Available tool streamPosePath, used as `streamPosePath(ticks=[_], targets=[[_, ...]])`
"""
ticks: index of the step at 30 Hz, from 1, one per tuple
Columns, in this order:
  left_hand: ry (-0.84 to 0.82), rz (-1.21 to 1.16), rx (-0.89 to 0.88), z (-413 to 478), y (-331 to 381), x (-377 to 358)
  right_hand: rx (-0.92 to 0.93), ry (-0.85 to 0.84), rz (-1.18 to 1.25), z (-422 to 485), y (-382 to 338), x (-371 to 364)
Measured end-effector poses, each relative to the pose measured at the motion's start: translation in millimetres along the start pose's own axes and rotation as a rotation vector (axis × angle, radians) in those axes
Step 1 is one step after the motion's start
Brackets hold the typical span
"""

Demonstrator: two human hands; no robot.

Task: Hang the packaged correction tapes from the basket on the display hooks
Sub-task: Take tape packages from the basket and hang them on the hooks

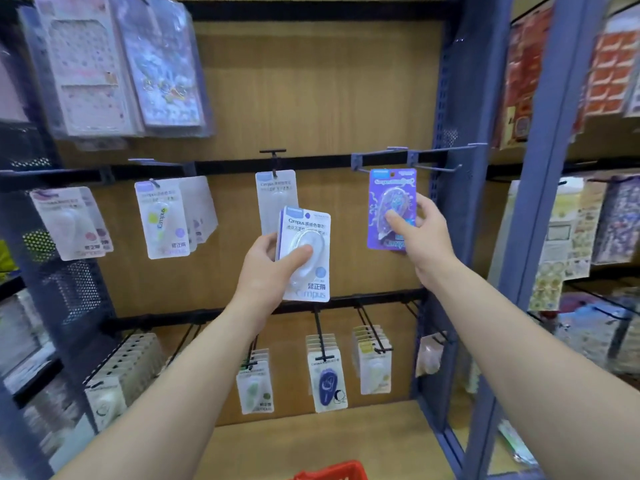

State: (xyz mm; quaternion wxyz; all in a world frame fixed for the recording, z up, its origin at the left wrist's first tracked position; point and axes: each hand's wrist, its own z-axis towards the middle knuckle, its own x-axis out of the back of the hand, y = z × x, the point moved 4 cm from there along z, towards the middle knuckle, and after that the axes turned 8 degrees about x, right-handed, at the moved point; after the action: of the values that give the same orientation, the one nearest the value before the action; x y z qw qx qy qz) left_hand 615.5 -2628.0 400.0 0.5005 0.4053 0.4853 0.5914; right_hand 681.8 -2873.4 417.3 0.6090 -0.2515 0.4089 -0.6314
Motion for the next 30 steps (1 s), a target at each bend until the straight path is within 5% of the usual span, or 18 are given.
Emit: streamPosePath(ticks=[24,30], targets=[[-0.023,-0.009,0.001,32,-10,-1,-0.018,-0.003,-0.095,43,22,-6],[-0.025,-0.017,0.002,35,-14,1,-0.121,0.012,-0.715,43,30,-23]])
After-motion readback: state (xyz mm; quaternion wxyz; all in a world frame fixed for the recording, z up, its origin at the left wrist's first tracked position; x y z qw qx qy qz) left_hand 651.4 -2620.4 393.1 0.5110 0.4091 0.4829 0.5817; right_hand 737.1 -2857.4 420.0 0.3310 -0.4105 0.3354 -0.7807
